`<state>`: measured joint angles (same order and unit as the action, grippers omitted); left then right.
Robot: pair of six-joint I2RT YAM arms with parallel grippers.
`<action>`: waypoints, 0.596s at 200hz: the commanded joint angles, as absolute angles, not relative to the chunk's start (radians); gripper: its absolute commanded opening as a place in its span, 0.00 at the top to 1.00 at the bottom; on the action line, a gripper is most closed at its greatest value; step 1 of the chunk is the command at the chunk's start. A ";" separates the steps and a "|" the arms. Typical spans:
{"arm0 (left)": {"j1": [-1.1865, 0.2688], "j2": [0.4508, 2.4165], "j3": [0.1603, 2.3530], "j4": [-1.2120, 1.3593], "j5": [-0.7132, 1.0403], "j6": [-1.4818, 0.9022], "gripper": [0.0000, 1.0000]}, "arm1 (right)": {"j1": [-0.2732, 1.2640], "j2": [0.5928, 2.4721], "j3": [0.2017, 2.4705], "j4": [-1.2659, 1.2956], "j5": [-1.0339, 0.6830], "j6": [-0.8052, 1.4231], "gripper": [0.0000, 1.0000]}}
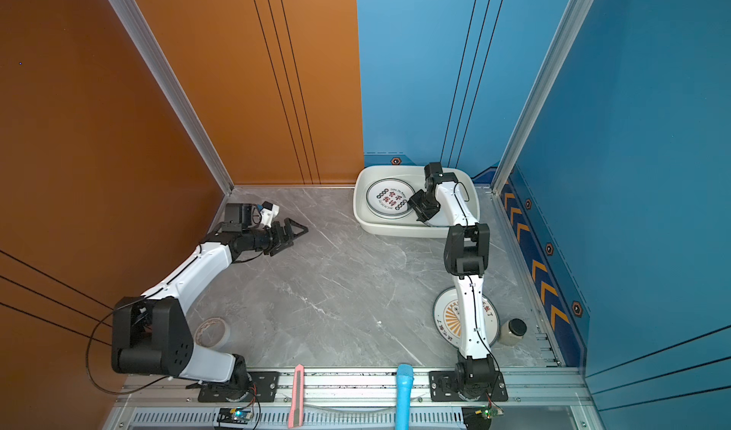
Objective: Place the plates into the plastic bin on the countertop
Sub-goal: 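Reach left gripper to the orange sunburst plate while right arm swings aside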
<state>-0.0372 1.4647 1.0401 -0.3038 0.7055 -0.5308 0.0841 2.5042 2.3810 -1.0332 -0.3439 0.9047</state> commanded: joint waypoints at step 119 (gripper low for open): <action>-0.564 1.778 1.471 -0.437 0.701 -0.509 0.00 | -0.099 2.002 2.120 -0.943 -0.357 0.777 0.45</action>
<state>-0.4728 1.6894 1.3872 -0.3939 0.7101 -0.5125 -0.0662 2.0922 2.2467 -0.9257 -0.3618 0.8394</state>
